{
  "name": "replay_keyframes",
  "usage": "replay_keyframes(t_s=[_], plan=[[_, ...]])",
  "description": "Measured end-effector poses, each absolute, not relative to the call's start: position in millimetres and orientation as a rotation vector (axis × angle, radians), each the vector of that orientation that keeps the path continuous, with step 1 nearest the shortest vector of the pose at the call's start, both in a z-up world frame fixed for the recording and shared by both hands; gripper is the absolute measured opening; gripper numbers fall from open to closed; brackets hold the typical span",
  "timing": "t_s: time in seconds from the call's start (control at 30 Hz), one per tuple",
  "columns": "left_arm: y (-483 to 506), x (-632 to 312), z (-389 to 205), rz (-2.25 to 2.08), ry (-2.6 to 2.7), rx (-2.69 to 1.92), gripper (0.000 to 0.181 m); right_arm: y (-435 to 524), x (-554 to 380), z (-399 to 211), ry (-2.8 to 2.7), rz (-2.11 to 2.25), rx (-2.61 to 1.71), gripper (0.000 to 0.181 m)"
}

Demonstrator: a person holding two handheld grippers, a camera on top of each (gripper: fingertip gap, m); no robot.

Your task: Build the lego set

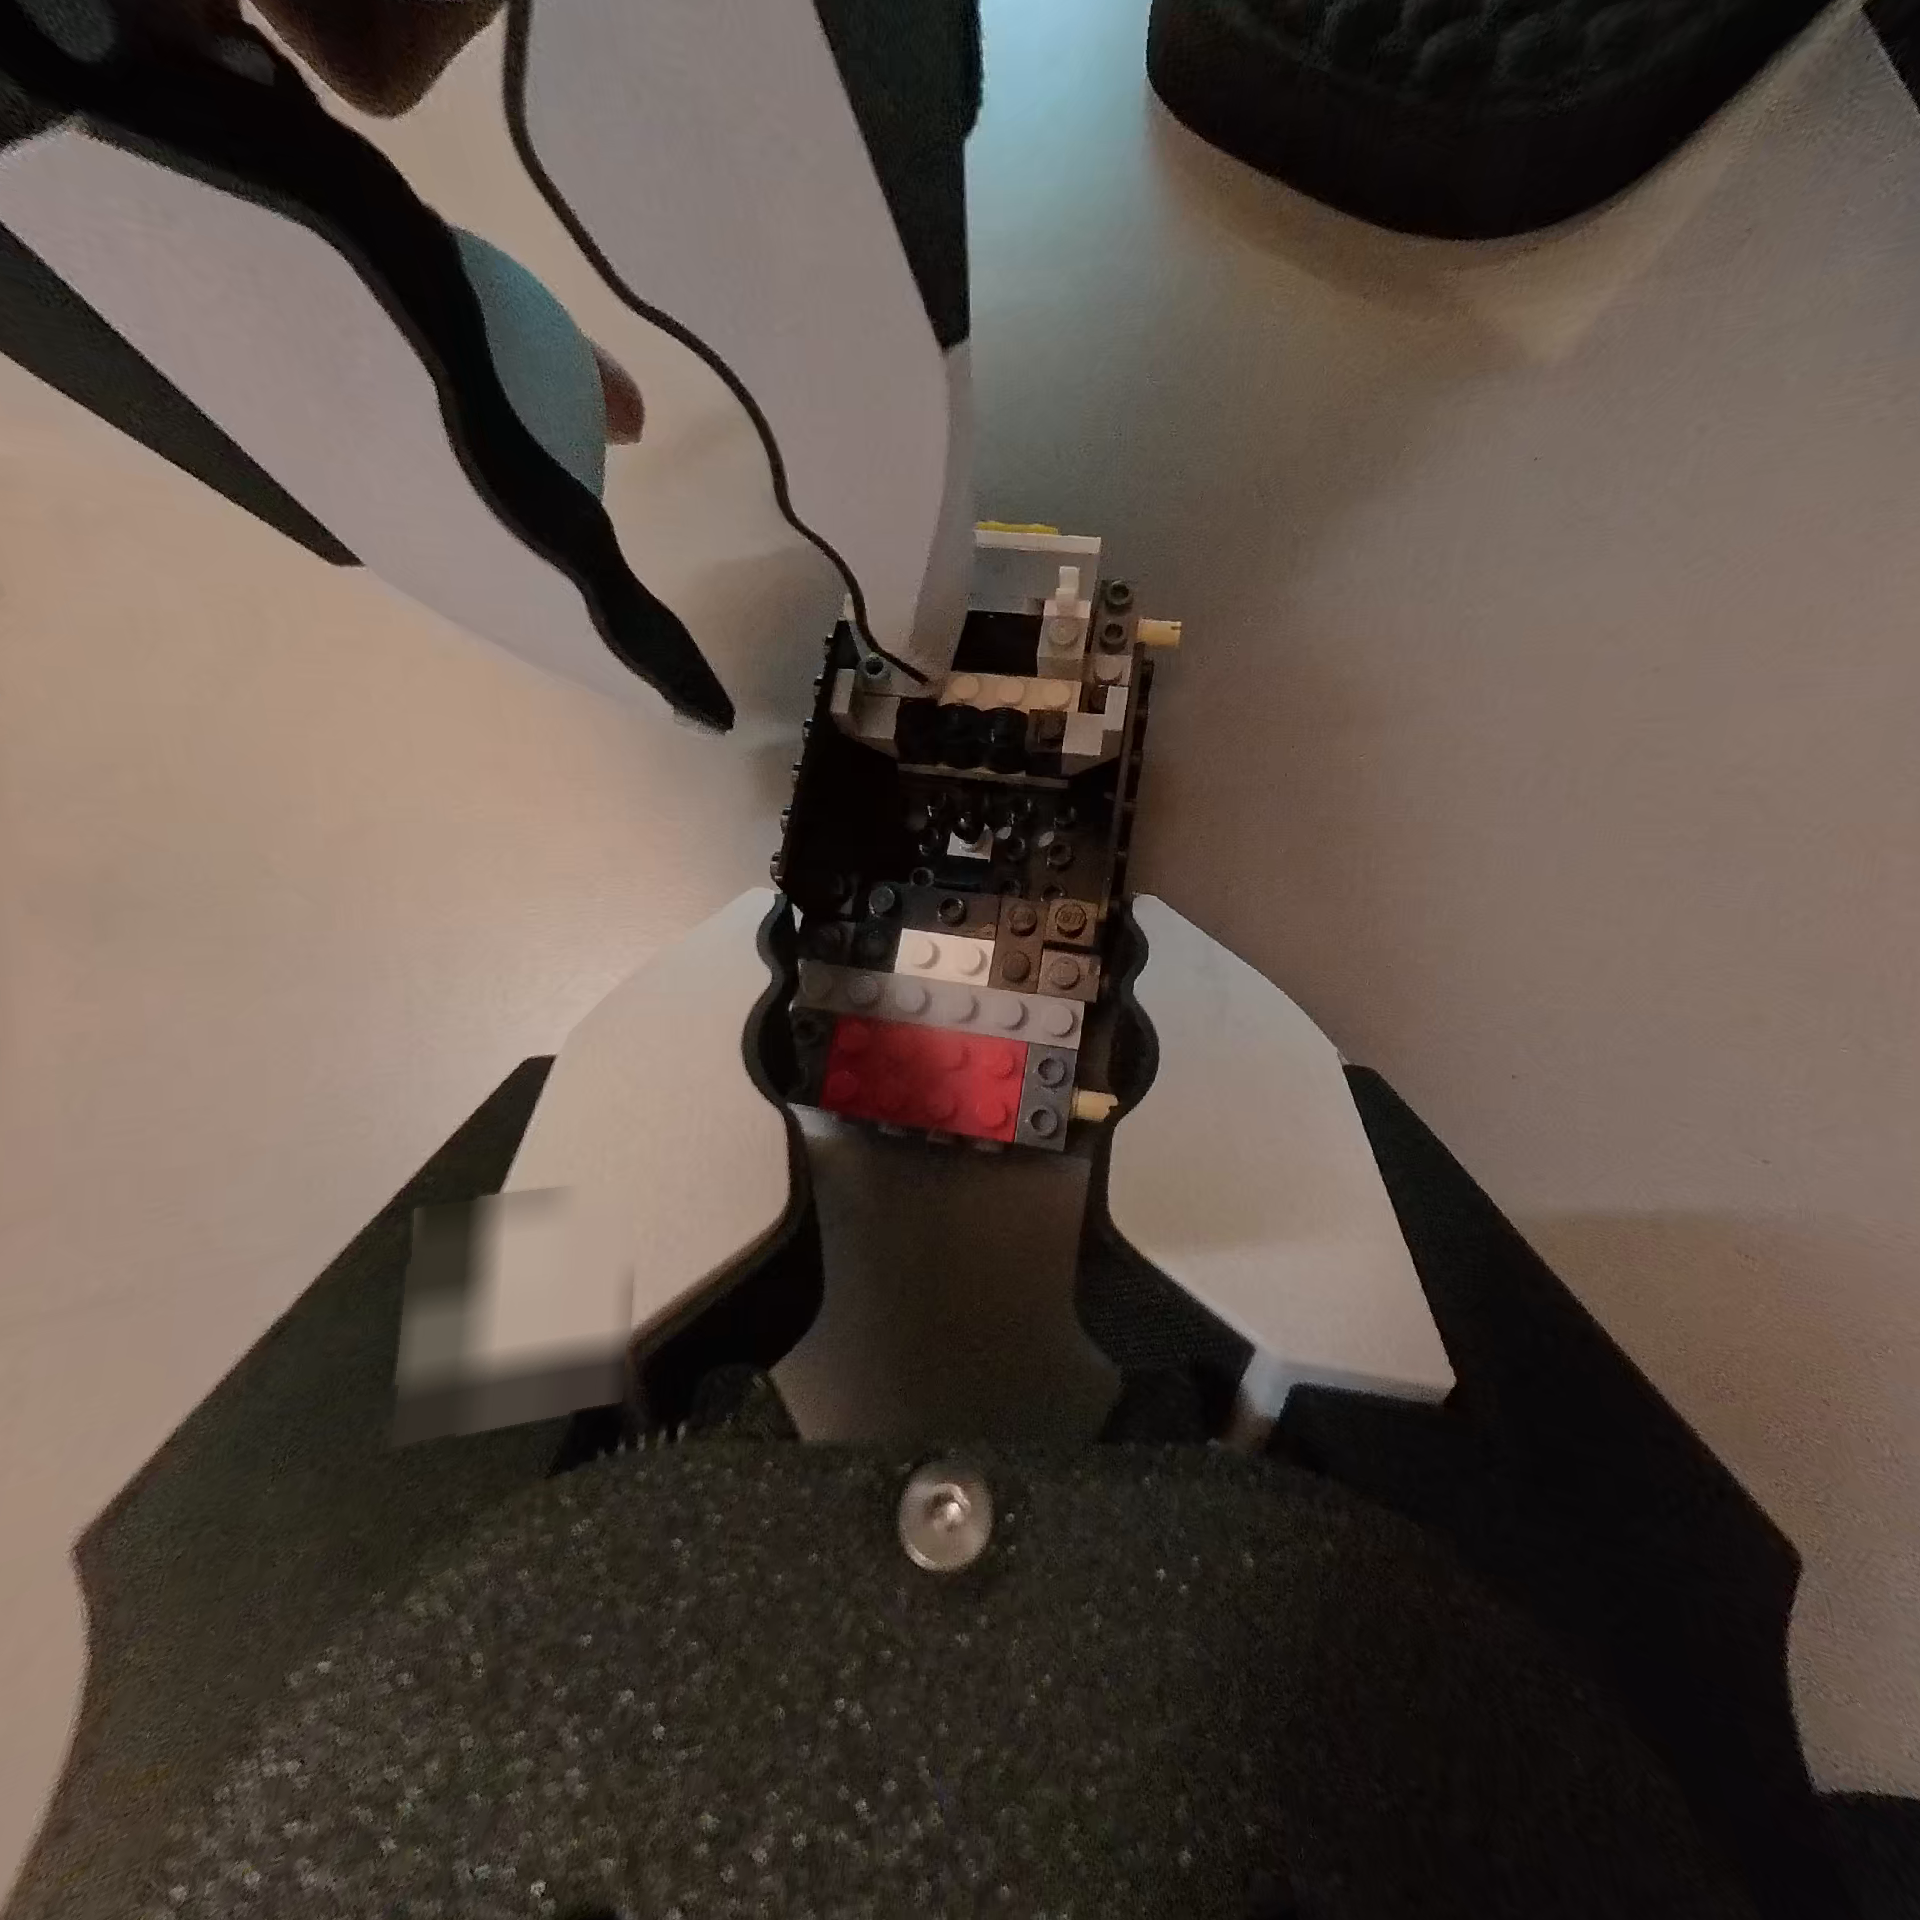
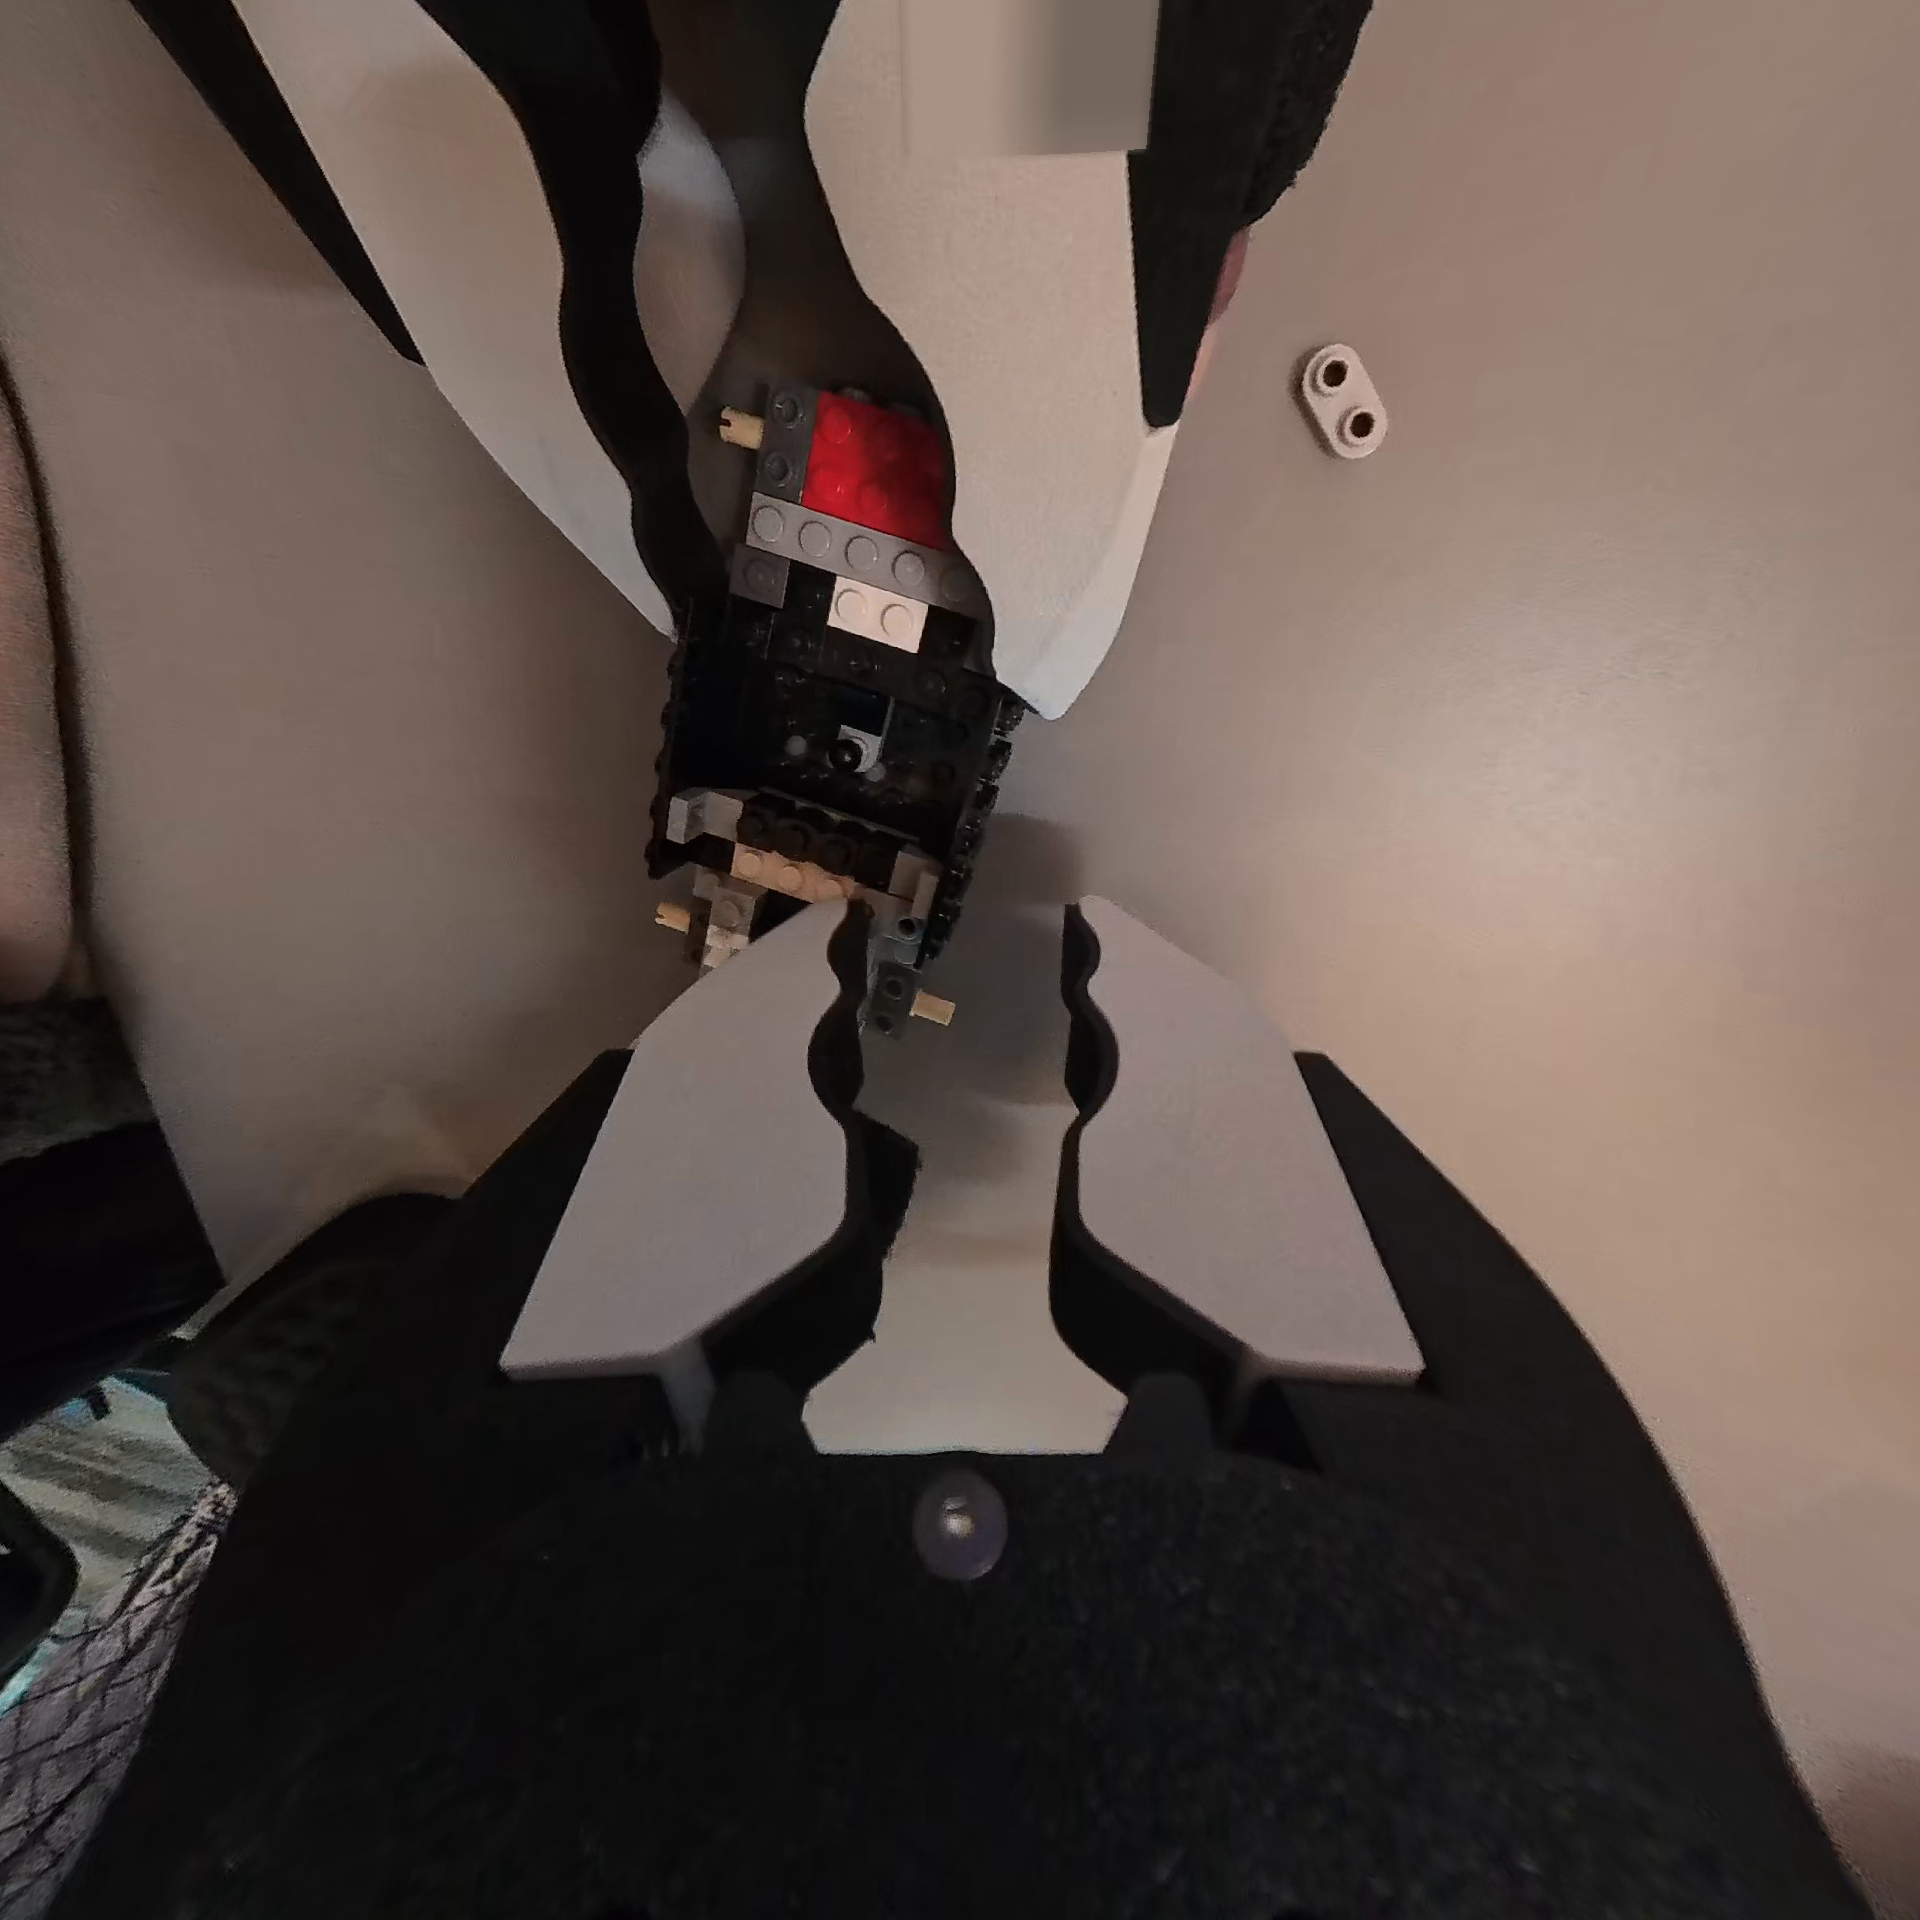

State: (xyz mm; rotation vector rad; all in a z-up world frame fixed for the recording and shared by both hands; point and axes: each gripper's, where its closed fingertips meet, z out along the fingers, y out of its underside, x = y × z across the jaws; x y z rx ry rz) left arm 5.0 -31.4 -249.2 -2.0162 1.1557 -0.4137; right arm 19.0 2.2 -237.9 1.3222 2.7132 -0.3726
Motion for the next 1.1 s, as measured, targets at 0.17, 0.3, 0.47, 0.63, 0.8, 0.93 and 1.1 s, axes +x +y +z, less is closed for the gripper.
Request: replay_keyframes(t_s=[0.17, 0.3, 0.47, 0.63, 0.8, 0.93, 1.1], plan=[[-31.7, 5.1, -249.4, -0.412, 1.155, -2.016, 0.057, -3.3, 23.4, -241.7, 2.69, -0.391, 1.297, 0.031], [-31.5, 5.7, -248.8, -0.418, 1.151, -2.015, 0.057, -0.8, 22.0, -239.6, 2.699, -0.395, 1.343, 0.035], [-32.7, 6.9, -248.9, -0.424, 1.158, -2.011, 0.057, 1.7, 21.8, -229.8, 2.683, -0.492, 1.385, 0.033], [-32.7, 6.9, -249.0, -0.422, 1.157, -2.015, 0.057, 2.8, 22.4, -221.7, 2.676, -0.618, 1.47, 0.023], [-32.7, 7.1, -248.8, -0.434, 1.147, -2.019, 0.057, 0.5, 19.3, -214.6, 2.759, -0.739, 1.537, 0.007], [-32.6, 7.2, -248.8, -0.44, 1.141, -2.021, 0.057, -7.3, 22.2, -215.6, 2.795, -0.819, 1.526, 0.0], [-32.7, 7.3, -248.9, -0.436, 1.141, -2.023, 0.057, -8.6, 26.4, -226.0, 2.824, -0.778, 1.518, 0.0]])
